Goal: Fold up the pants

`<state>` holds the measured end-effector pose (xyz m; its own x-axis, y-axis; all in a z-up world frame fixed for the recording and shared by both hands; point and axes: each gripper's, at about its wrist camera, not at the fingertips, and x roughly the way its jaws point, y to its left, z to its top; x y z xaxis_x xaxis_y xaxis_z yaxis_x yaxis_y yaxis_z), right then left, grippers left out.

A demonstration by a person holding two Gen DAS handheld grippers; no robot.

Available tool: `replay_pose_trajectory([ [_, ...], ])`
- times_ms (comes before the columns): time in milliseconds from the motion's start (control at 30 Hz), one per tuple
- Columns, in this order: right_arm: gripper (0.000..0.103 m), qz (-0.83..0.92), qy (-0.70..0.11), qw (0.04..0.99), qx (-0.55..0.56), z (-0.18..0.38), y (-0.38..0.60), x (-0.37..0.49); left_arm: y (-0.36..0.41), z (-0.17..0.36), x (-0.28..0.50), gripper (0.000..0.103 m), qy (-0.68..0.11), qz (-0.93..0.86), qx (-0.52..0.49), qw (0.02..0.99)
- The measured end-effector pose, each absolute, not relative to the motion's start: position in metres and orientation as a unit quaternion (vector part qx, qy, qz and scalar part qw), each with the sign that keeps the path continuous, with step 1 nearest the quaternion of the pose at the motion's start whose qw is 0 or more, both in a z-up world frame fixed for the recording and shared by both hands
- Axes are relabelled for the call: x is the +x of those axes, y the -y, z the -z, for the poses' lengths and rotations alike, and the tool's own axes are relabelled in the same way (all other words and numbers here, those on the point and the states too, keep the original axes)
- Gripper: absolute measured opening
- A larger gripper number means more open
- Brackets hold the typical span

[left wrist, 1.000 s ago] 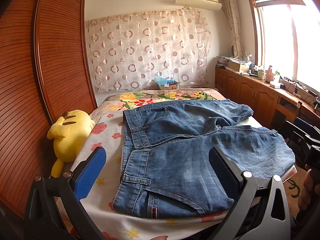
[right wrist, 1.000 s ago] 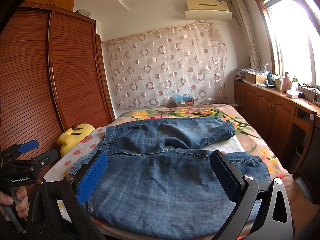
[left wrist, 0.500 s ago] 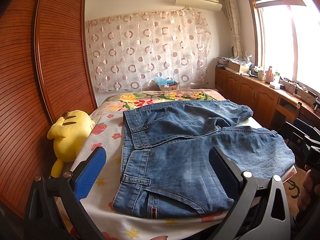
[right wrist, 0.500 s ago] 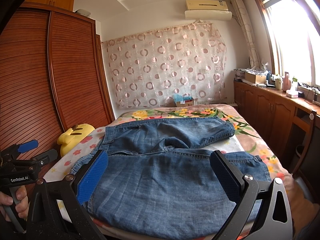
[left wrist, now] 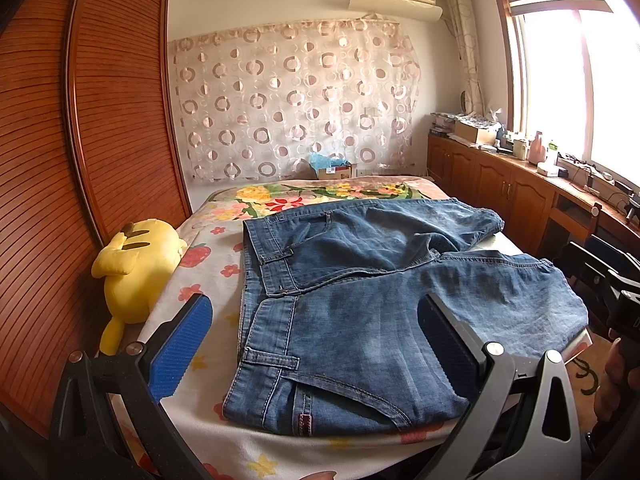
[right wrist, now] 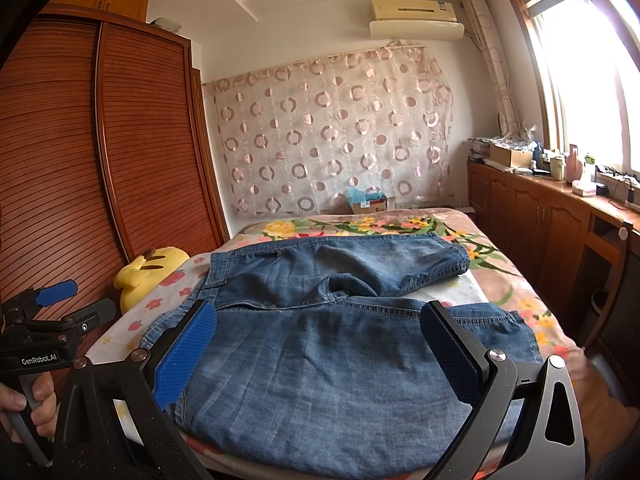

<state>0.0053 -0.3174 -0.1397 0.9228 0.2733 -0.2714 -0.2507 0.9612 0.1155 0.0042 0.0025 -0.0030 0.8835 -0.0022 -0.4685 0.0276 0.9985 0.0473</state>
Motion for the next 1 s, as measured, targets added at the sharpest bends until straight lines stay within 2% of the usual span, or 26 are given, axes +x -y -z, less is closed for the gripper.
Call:
replay_pose_trajectory([
  [1000, 0.098, -0.078, -0.210, 0.975, 0.003, 0.141, 0.367, 0.021, -0.040, 0.053, 0.039, 0.103, -0.326, 0.033, 0.018, 0.945],
])
